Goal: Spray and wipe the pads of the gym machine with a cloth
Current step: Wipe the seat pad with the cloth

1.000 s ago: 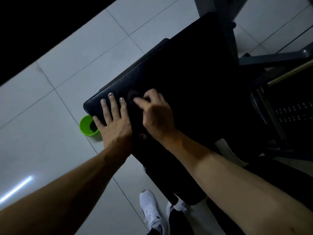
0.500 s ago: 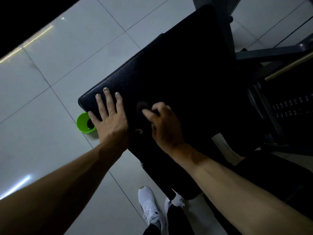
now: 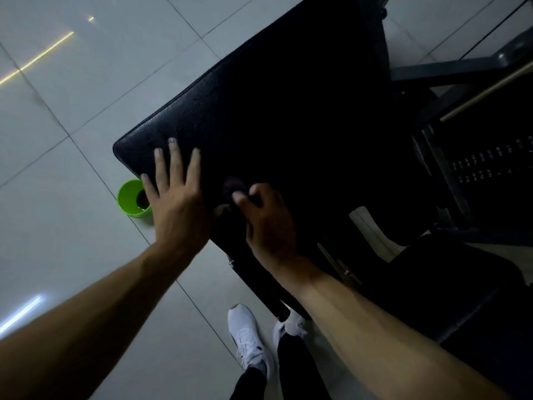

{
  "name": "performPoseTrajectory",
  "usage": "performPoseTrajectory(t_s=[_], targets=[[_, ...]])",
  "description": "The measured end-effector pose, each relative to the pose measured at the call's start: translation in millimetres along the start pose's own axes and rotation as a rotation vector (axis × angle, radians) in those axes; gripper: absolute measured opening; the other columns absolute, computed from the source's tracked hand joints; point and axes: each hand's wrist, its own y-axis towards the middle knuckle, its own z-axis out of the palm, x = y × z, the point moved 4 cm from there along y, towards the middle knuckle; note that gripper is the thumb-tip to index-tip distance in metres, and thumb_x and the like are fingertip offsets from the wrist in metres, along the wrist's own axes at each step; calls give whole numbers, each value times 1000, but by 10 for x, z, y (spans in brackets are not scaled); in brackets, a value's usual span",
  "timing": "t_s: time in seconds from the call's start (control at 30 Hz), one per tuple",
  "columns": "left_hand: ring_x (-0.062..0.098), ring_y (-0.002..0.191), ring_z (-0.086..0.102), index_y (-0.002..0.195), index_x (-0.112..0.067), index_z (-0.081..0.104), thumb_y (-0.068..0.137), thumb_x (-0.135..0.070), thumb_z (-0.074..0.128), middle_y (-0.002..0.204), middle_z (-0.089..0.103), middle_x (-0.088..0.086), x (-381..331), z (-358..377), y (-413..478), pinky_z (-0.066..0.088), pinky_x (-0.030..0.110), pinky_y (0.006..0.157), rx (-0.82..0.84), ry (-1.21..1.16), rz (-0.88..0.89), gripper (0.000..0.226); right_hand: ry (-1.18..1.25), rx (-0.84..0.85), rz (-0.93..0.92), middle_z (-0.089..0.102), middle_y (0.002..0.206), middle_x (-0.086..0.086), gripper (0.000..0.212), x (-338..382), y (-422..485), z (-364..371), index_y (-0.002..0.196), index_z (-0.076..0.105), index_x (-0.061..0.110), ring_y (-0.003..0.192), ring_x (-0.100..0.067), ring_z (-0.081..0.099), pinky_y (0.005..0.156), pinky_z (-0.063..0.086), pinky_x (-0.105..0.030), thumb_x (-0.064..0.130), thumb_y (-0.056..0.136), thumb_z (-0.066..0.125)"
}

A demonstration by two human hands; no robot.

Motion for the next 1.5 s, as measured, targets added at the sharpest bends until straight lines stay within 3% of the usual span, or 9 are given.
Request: performPoseTrajectory(t_s=[0.13, 0.37, 0.53, 0.63, 0.83, 1.1, 1.23, 1.33, 1.5], targets=[[34, 158, -5, 162, -22, 22, 77, -33, 84, 172, -3, 8, -129, 232, -412, 12, 63, 124, 60, 51, 161, 105, 15, 50, -87, 63, 113, -15, 28, -307, -27, -157, 123, 71, 15, 100, -35, 62, 82, 54, -43, 15, 96, 62], [37, 157, -7, 160, -19, 22, 84, -38, 78, 172, -5, 10, -240, 405, -446, 9, 65, 124, 92, 90, 114, 96, 25, -249, 448, 56, 129, -23, 34, -1070, 216, -555, 127, 68, 7, 116, -39, 57, 98, 46, -34, 5, 94, 58], [36, 157, -9, 159, -18, 22, 82, -32, 76, 172, -7, 10, -248, 419, -450, 8, 64, 124, 89, 119, 102, 96, 4, -21, 78, 59, 132, -17, 36, -227, -392, -98, 134, 67, 15, 119, -36, 59, 101, 52, -37, 18, 99, 57], [37, 157, -11, 159, -17, 19, 83, -34, 75, 171, -9, 10, -261, 429, -442, 7, 65, 123, 108, 114, 95, 96, -13, 77, -70, 62, 129, -17, 43, -403, -430, -226, 130, 70, 18, 118, -35, 58, 96, 56, -41, 27, 98, 45], [36, 156, -15, 160, -16, 19, 81, -47, 77, 171, -13, 10, -275, 425, -462, 2, 66, 123, 126, 65, 98, 103, 30, -253, 480, 58, 129, -24, 32, -1357, -284, -592, 125, 68, 1, 118, -43, 58, 101, 50, -53, 5, 95, 57], [35, 157, -11, 163, -18, 14, 81, -49, 74, 171, -11, 14, -412, 499, -679, 5, 60, 126, 97, 13, 165, 107, 52, 52, 75, 60, 131, -14, 48, -421, -918, -164, 128, 68, 20, 118, -35, 61, 94, 56, -37, 3, 83, 75], [38, 157, -10, 164, -20, 13, 75, -58, 79, 171, -8, 13, -456, 652, -797, 7, 62, 124, 117, 85, 242, 117, 20, -168, 275, 61, 128, -23, 34, -1178, -715, -407, 121, 72, 4, 116, -41, 61, 98, 54, -49, 16, 97, 52], [38, 156, -11, 164, -20, 12, 77, -60, 73, 171, -9, 13, -451, 661, -776, 4, 63, 124, 108, 95, 240, 113, 96, -319, 508, 56, 130, -25, 36, -1494, -585, -521, 126, 68, -2, 121, -43, 58, 102, 51, -53, 11, 95, 56], [37, 156, -12, 163, -21, 12, 75, -51, 82, 170, -10, 12, -473, 656, -774, 4, 61, 124, 104, 116, 226, 116, 63, -201, 381, 57, 132, -17, 37, -857, -985, -137, 127, 70, 9, 121, -35, 57, 99, 52, -40, -1, 92, 65]])
